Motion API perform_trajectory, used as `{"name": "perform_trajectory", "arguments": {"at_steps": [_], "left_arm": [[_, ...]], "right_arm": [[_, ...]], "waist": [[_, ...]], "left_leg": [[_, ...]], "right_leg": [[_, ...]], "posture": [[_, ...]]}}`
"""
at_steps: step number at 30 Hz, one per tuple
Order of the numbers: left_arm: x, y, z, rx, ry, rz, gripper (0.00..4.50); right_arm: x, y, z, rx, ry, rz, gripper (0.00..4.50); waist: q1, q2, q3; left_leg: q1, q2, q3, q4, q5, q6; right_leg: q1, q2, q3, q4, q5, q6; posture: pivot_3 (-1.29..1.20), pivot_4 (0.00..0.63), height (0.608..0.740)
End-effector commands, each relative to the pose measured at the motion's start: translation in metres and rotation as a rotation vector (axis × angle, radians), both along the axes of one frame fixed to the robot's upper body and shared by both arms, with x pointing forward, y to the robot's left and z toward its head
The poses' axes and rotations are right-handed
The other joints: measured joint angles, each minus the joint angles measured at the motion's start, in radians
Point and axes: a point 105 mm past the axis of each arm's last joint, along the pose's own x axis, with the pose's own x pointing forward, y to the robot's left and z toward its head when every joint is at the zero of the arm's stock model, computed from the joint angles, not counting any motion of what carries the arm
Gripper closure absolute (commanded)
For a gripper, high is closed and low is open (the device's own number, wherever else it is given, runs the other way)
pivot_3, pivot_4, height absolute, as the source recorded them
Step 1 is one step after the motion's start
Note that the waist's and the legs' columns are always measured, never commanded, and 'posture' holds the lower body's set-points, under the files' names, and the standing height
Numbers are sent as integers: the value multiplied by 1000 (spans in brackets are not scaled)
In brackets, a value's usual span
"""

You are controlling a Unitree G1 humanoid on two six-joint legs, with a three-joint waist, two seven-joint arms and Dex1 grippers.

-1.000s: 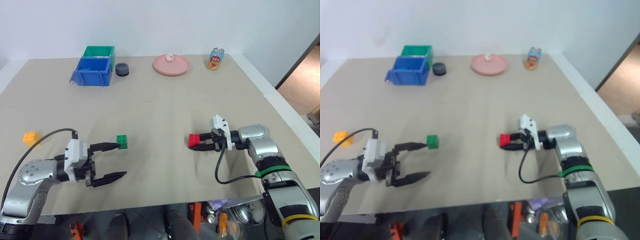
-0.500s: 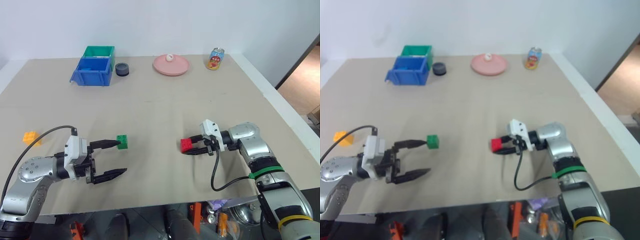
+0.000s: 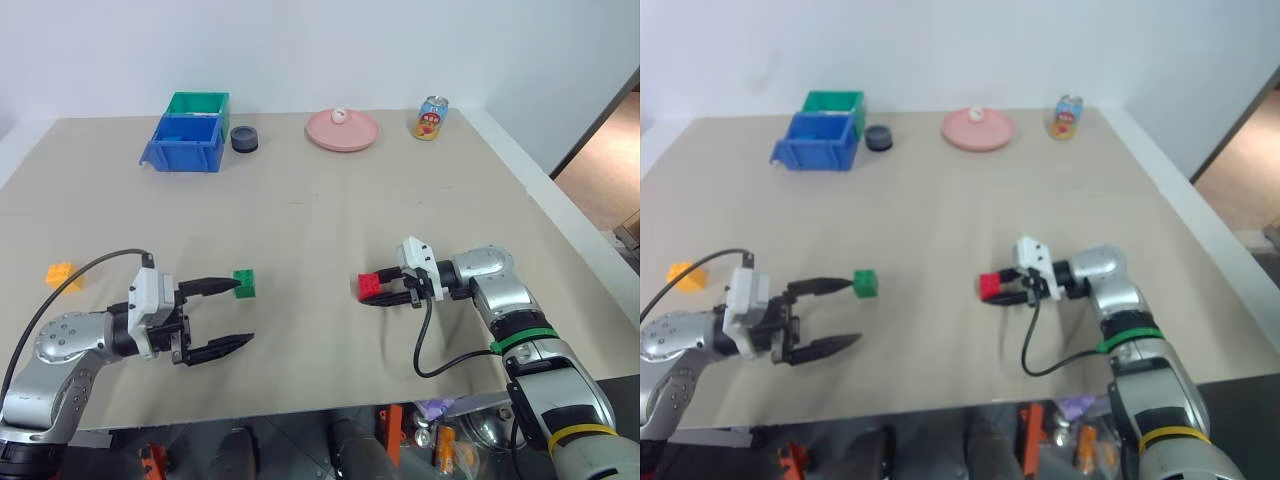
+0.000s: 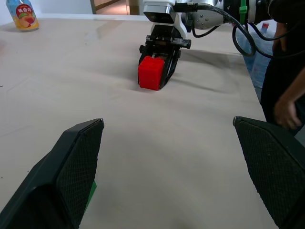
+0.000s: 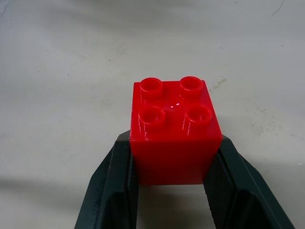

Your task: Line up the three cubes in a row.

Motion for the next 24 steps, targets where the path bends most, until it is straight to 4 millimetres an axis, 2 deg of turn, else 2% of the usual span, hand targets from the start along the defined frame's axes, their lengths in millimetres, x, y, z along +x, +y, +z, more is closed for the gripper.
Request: {"name": "perform_trajectory", "arguments": {"at_steps": [1,7,8,12,16,20,24], "left_arm": [[1,1,12,1,-50,-2,0],[2,2,12,1,-52,1,0],[2,2,12,1,-52,1,0],[3,2,12,-4,-50,3,0],[5,6,16,-40,-39,31,0],[12,24,29,-179,108,139,0],[9,42,29,-227,233,194,0]], "right_arm": [[1,-3,1,-17,-1,5,2214],[3,-5,0,-34,1,-15,237],[2,-7,-1,-46,8,-12,45],[-4,-15,1,-78,46,17,45],[-9,-23,17,-61,41,38,45],[-13,-41,47,-21,9,7,45],[-21,-53,56,-41,9,0,45]], "waist": [[0,0,0],[0,0,0],[0,0,0],[0,0,0],[6,0,0],[4,0,0],[1,1,0]], "left_leg": [[0,0,0,0,0,0],[0,0,0,0,0,0],[0,0,0,0,0,0],[0,0,0,0,0,0],[0,0,0,0,0,0],[0,0,0,0,0,0],[0,0,0,0,0,0]], "right_leg": [[0,0,0,0,0,0],[0,0,0,0,0,0],[0,0,0,0,0,0],[0,0,0,0,0,0],[0,0,0,0,0,0],[0,0,0,0,0,0],[-1,0,0,1,-1,0]], "posture": [[0,150,736],[0,150,736],[0,150,736],[0,150,736],[0,150,736],[0,150,736],[0,150,736]]}}
